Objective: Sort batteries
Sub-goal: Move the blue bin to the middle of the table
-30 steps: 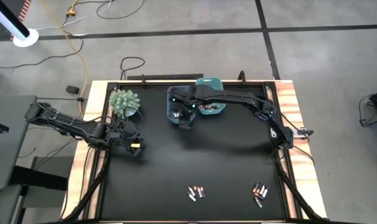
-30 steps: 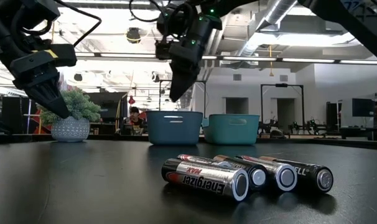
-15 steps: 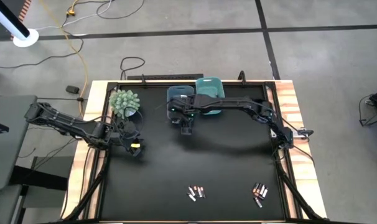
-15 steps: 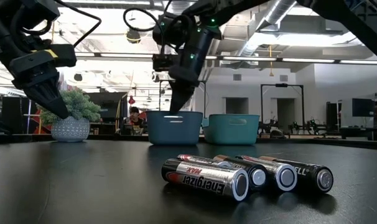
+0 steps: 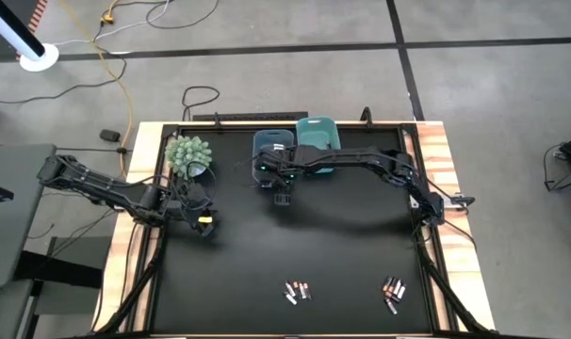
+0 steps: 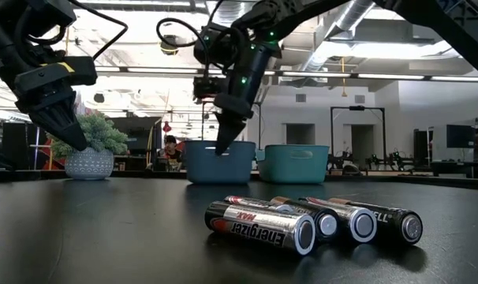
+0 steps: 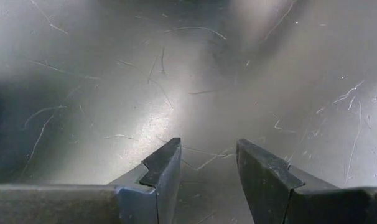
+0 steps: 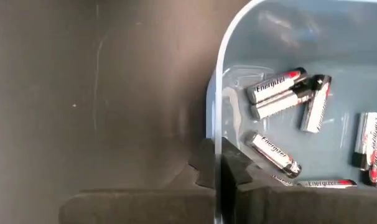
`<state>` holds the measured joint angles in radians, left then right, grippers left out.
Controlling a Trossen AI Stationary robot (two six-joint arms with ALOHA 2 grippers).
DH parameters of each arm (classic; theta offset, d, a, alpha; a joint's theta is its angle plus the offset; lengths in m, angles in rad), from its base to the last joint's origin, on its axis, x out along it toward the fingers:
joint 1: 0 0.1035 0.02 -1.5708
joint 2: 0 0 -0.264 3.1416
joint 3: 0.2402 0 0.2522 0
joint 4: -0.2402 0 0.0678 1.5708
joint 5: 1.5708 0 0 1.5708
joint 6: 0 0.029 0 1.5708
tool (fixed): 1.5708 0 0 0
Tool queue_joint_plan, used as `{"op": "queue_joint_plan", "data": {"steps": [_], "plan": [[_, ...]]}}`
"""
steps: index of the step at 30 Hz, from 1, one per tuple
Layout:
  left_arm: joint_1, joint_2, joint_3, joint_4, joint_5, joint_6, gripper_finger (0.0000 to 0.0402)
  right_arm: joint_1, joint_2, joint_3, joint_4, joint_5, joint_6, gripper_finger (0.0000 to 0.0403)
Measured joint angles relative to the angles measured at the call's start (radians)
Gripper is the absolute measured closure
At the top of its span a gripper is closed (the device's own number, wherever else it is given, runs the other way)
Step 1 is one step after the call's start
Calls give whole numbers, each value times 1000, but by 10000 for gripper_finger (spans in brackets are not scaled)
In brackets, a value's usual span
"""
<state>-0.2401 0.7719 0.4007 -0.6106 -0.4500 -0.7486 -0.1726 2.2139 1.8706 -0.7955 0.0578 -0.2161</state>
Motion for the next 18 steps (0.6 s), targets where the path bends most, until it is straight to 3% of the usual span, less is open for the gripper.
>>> {"op": "queue_joint_plan", "data": {"steps": [11, 18], "plan": [[0, 0, 0, 0, 0, 2, 253, 130, 0, 15, -3, 0, 53, 399], [0, 0, 0, 0, 25, 3, 253, 226, 0, 15, 8, 0, 231, 400]]}}
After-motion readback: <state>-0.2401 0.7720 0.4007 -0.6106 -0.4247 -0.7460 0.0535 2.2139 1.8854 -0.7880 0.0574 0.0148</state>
